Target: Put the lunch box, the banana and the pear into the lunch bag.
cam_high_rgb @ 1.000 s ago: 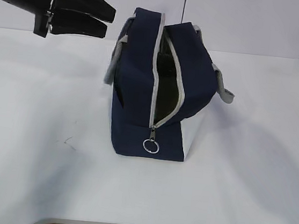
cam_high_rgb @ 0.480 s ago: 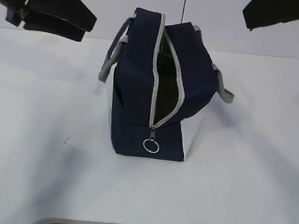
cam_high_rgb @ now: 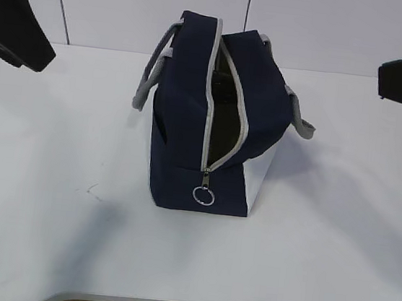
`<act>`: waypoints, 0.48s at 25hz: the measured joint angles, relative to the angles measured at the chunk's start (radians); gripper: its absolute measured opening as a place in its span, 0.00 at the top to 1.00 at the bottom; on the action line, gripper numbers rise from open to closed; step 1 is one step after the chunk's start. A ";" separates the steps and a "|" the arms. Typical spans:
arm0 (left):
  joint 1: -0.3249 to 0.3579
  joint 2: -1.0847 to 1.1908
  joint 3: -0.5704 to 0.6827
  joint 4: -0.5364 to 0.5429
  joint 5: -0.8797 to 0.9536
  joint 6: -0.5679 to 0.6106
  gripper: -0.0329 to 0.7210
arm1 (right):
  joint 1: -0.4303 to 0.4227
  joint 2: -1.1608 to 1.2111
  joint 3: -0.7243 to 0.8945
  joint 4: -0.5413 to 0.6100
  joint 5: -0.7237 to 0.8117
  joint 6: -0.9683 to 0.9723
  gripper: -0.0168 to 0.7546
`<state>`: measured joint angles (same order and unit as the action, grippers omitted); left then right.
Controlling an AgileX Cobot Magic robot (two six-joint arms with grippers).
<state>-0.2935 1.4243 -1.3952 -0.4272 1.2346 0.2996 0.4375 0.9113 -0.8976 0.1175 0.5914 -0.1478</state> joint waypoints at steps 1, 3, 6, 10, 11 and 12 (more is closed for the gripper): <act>-0.021 -0.012 0.000 0.029 0.001 -0.024 0.56 | 0.000 -0.004 0.002 0.005 -0.005 0.000 0.37; -0.056 -0.028 0.000 0.092 0.004 -0.071 0.56 | 0.000 -0.008 0.002 0.022 -0.007 0.000 0.37; -0.104 -0.052 0.000 0.136 0.006 -0.114 0.56 | 0.000 -0.008 0.011 0.066 -0.025 -0.003 0.37; -0.162 -0.090 0.000 0.158 0.009 -0.137 0.56 | 0.000 -0.006 0.107 0.157 -0.176 -0.101 0.37; -0.169 -0.099 0.000 0.163 0.011 -0.140 0.56 | 0.000 -0.006 0.135 0.177 -0.226 -0.128 0.37; -0.173 -0.107 0.000 0.165 0.011 -0.146 0.56 | 0.000 -0.006 0.163 0.195 -0.258 -0.147 0.37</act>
<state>-0.4665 1.3175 -1.3952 -0.2624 1.2461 0.1533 0.4375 0.9050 -0.7342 0.3122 0.3338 -0.2950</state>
